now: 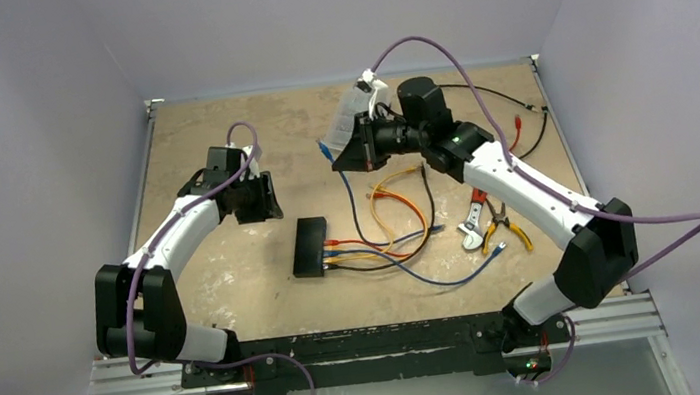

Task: Pull the plug from the switch port
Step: Pick up the connector from the center of the board.

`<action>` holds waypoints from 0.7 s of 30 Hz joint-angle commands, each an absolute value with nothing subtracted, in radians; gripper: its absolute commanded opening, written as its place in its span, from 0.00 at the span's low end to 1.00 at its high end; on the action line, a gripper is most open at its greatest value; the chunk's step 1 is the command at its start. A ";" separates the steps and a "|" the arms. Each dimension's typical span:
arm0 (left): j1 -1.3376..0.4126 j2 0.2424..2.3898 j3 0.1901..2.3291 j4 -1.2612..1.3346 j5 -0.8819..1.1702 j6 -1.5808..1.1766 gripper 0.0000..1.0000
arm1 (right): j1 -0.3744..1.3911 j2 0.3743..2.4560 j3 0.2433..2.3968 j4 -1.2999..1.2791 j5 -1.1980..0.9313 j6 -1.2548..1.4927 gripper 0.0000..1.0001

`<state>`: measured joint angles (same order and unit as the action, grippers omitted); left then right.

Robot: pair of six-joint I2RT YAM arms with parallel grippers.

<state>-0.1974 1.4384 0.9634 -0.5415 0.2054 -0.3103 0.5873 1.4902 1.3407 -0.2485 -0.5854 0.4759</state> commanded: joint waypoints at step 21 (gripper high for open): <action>-0.189 1.439 0.977 -0.538 0.222 -0.293 0.44 | 0.578 1.356 1.463 -0.054 -0.726 0.534 0.00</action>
<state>-0.1974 1.4387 0.9634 -0.5415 0.2062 -0.3103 0.5812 1.3975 1.4090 -0.1001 -0.7025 0.5220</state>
